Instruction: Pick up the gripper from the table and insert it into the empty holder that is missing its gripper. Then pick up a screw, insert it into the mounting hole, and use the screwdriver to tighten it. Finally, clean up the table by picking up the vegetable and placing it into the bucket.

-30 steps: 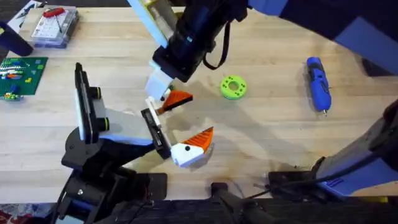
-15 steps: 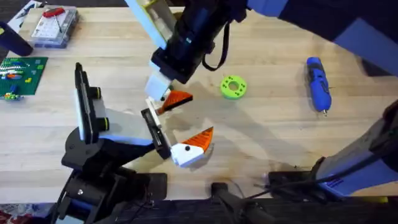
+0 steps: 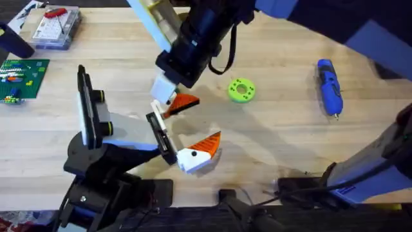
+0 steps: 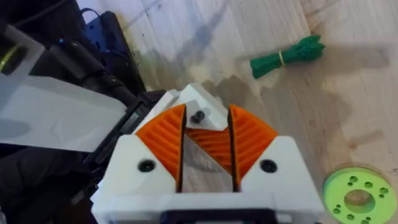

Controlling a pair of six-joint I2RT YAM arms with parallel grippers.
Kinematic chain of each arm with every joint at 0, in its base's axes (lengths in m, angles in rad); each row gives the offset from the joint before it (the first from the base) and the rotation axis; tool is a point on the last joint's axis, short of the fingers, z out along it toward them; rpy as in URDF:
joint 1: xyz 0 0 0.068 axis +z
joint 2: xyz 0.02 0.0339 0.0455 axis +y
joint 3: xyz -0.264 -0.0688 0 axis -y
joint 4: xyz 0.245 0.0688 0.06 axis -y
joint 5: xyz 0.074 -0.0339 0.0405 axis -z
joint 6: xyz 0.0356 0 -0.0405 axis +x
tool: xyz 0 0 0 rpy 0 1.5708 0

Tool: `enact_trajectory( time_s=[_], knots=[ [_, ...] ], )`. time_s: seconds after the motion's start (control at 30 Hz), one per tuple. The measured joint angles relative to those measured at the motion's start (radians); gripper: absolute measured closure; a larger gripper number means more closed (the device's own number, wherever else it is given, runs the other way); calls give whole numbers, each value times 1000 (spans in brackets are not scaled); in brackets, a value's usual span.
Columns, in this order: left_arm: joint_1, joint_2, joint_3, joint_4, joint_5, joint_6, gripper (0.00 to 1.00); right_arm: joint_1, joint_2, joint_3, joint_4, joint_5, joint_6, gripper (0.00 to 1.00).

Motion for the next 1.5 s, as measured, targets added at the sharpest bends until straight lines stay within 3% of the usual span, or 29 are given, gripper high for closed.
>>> enact_trajectory(
  time_s=[0.47,0.73,1.5],
  knots=[
    [0,0,0,0,0,0,5,12,0,0,0,0,0,787],
    [0,0,0,0,0,0,5,12,0,0,-1,0,-1,994],
    [0,0,0,0,3,-3,5,12,-2,1,-47,1,-35,998]
  ],
)
